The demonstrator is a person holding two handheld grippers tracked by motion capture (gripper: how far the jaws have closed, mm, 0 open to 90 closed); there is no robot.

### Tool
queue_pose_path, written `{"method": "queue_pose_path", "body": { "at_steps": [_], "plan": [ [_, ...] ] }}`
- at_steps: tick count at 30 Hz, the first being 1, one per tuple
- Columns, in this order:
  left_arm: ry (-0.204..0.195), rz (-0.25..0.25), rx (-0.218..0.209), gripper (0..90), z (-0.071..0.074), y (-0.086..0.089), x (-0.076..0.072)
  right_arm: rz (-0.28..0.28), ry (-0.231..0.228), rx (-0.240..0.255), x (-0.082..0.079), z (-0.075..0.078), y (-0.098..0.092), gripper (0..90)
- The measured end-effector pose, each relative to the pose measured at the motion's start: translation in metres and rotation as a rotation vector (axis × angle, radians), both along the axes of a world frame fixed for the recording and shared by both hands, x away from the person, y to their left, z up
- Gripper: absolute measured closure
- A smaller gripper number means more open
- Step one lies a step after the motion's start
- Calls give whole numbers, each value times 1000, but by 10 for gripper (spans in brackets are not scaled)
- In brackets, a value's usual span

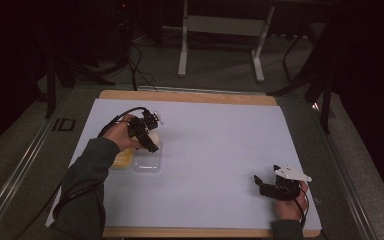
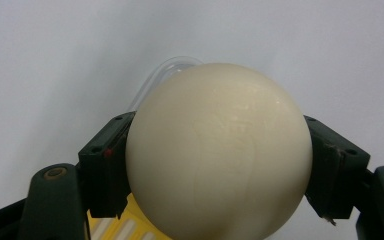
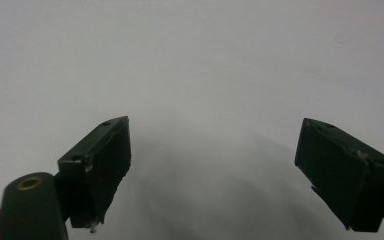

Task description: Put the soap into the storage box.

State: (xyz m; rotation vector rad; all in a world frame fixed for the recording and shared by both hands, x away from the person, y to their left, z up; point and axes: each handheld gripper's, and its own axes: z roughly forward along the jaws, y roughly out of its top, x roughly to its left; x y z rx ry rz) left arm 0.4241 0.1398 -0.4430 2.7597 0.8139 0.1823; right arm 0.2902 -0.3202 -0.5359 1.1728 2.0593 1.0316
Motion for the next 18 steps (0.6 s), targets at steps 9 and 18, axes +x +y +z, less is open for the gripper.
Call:
{"method": "queue_pose_path", "body": {
  "at_steps": [9, 18],
  "plan": [
    [3, 18, 4, 255, 0, 9, 0, 1, 0, 0, 0, 0, 0, 147],
    [0, 40, 8, 255, 0, 20, -2, -1, 0, 3, 0, 0, 0, 147]
  ]
}}
